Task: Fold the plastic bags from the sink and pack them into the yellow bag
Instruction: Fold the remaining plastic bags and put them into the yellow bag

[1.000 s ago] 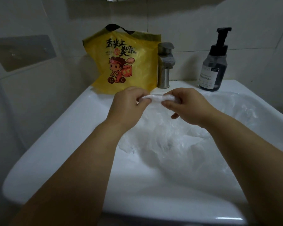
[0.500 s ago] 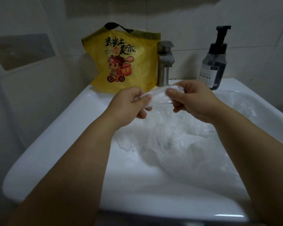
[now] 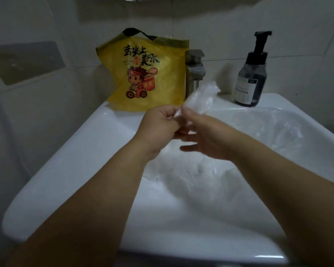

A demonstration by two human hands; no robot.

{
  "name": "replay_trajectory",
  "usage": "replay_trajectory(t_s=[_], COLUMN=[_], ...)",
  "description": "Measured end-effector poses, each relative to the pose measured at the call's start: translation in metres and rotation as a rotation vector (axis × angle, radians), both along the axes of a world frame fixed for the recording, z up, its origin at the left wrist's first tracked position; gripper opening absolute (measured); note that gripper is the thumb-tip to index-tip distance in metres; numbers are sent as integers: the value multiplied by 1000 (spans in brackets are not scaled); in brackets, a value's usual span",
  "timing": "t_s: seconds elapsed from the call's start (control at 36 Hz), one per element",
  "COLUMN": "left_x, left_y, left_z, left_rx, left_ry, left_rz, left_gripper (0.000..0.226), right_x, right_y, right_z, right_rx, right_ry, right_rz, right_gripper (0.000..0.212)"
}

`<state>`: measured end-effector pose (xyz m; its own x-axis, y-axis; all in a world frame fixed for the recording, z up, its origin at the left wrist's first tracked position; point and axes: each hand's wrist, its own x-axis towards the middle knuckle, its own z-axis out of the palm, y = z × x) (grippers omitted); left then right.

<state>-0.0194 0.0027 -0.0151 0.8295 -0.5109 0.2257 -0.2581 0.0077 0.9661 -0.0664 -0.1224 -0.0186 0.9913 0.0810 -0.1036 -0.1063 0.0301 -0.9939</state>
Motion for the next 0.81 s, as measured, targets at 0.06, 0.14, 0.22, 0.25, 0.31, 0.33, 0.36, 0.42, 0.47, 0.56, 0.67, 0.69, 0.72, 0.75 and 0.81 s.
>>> replay_trajectory(t_s=[0.06,0.14,0.22,0.25,0.31,0.33,0.36,0.42,0.47,0.56,0.67,0.69,0.72,0.75,0.81], left_x=[-2,-2,-1,0,1,1,2,3,3,5,7,7,7,7,6], left_y=[-2,-1,3,4,8,10,11,13,15,17,21,22,22,23,23], left_z=[-1,1,4,5,6,6,7,8,8,8,9,10,10,11,11], left_rx=[15,-10,15,22,41,54,63,64,60,72,69,74,80,83,80], left_ry=[-8,55,94,101,107,112,116,123,130,146,189,197,200,200,198], left_rz=[-17,-56,-71,-65,-54,-51,-47,-37,-33,-54,-71,-78,-84,-87,-83], left_gripper=[25,18,8,7,8,9,9,10,11,11,14,16,17,18,19], right_x=[1,2,1,0,-2,-3,-3,-4,-6,-8,-12,-13,-14,-15,-15], right_y=[7,4,-10,-13,-17,-18,-18,-20,-23,-27,-34,-36,-37,-38,-39], right_z=[-2,6,14,15,17,18,18,19,20,22,26,27,28,28,27], right_rx=[25,193,278,275,246,230,220,202,168,131,122,114,105,95,79], right_ry=[-10,-31,-61,-66,-70,-69,-73,-94,-110,-108,-55,-39,-27,-21,-16], right_rz=[20,-41,-108,-121,-152,-168,-183,-212,-224,-209,-96,-78,-66,-60,-63], right_gripper=[57,34,30,32,33,32,29,21,15,13,13,15,17,18,20])
